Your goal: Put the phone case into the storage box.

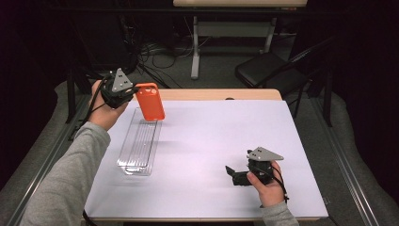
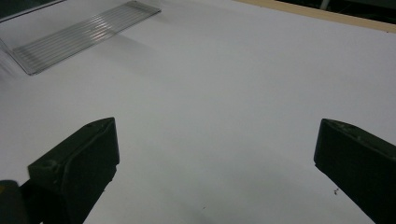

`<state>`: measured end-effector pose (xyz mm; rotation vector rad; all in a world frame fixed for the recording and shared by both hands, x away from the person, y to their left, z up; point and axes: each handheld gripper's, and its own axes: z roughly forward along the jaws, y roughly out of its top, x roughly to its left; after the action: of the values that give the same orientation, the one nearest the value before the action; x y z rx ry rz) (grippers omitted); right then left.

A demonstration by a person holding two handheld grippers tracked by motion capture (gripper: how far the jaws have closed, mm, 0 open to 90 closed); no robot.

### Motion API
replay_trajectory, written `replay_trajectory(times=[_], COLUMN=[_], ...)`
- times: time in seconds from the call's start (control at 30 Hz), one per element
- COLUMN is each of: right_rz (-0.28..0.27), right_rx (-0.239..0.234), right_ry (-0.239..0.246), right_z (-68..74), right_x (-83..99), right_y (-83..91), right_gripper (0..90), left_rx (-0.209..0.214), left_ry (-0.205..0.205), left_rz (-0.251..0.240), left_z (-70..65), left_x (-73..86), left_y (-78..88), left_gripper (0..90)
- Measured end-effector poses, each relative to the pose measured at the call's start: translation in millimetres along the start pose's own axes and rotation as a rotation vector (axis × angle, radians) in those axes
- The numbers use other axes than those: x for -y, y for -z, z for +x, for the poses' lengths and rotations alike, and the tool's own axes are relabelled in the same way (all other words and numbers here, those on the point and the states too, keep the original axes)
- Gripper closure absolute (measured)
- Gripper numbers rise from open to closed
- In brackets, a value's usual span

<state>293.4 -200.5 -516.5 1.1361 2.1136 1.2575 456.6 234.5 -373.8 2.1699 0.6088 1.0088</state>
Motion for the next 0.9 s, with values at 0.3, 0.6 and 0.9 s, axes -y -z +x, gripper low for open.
replay_trajectory(times=[0.3, 0.6, 0.9], right_rz=[0.005, -0.007, -0.015], right_rx=[0.003, 0.018, 0.038], right_ry=[0.0, -0.011, -0.023], right_z=[0.7, -0.1, -1.9], right_x=[0.3, -1.6, -1.4], right_y=[-3.6, -2.4, 2.7], right_gripper=[0.3, 0.6, 1.5], left_rx=[-0.011, -0.023, -0.053], left_ry=[-0.012, -0.009, -0.031], left_rz=[0.018, 0.016, 0.012], left_z=[5.7, 13.2, 17.5], left_x=[6.7, 12.5, 18.3], left_y=[-10.0, -16.6, -23.8], left_gripper=[80.6, 80.6, 80.6])
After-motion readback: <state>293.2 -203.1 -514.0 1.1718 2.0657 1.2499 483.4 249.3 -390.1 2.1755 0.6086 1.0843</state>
